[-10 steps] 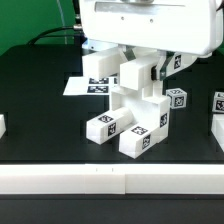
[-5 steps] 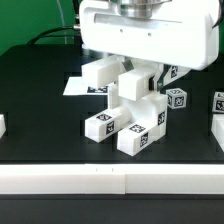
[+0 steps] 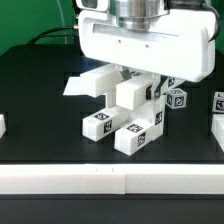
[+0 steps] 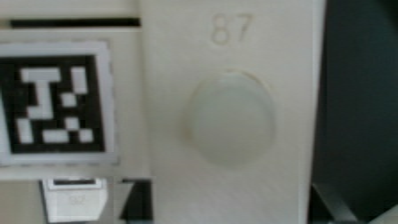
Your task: Assemble chair
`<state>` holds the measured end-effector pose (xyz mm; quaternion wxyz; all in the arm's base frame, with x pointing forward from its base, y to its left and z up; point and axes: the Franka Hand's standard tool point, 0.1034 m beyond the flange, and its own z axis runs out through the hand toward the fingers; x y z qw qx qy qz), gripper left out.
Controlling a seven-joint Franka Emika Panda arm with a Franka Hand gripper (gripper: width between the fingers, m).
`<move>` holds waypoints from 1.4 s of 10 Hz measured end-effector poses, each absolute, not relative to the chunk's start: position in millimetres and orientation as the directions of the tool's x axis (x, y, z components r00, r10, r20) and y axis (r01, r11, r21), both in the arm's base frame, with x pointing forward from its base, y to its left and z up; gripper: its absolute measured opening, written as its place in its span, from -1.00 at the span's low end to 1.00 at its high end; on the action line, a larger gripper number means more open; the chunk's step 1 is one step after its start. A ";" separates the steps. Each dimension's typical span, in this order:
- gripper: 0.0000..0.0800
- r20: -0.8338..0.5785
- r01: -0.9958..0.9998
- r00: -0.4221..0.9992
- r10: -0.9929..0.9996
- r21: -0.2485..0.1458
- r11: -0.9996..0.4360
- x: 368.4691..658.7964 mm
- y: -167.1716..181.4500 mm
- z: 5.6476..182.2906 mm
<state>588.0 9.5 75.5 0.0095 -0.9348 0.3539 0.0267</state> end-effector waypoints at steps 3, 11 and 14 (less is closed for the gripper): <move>-0.28 -0.055 -0.662 0.748 -0.661 0.001 -0.749 588.2 9.3 74.7; 0.43 -0.055 -0.662 0.748 -0.661 0.001 -0.749 588.0 9.2 74.3; 0.61 -0.055 -0.662 0.748 -0.661 0.001 -0.749 587.9 9.2 74.2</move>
Offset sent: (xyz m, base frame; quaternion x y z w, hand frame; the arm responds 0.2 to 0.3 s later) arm 0.0020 -0.0013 -0.0037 -0.0003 0.0017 -0.0041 1.0000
